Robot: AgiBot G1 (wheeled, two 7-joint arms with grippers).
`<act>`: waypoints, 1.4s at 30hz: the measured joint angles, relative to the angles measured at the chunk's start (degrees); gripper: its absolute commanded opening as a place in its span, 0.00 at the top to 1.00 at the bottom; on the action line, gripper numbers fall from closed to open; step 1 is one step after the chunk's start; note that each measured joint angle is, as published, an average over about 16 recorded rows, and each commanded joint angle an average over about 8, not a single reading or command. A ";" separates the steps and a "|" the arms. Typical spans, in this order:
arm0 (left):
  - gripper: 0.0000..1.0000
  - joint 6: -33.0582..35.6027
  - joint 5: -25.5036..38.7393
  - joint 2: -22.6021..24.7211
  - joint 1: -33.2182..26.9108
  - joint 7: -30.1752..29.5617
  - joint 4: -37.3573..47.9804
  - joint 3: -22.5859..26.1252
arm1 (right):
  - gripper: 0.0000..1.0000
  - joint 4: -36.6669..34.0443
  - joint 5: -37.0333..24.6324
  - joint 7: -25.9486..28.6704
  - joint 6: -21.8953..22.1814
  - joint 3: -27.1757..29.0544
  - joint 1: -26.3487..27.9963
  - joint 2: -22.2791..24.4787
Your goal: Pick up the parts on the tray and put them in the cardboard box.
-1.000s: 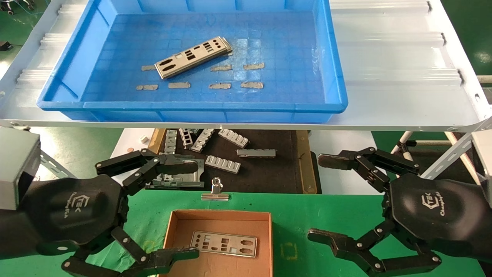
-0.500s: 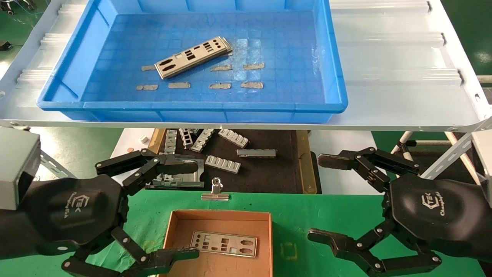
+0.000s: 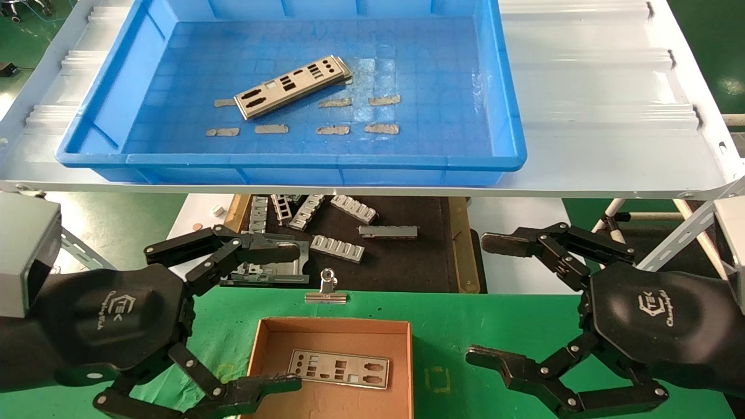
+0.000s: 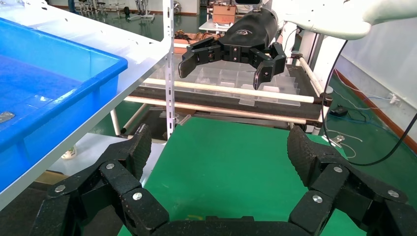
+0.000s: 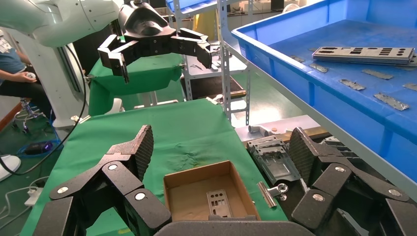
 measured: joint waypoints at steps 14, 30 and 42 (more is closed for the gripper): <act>0.00 0.00 0.00 0.00 0.00 0.00 0.00 0.00 | 0.00 0.00 0.00 0.00 0.00 0.00 0.00 0.00; 0.00 0.00 0.00 0.00 0.00 0.00 0.00 0.00 | 0.00 0.00 0.00 0.00 0.00 0.00 0.00 0.00; 0.00 0.00 0.00 0.00 0.00 0.00 0.00 0.00 | 0.00 0.00 0.00 0.00 0.00 0.00 0.00 0.00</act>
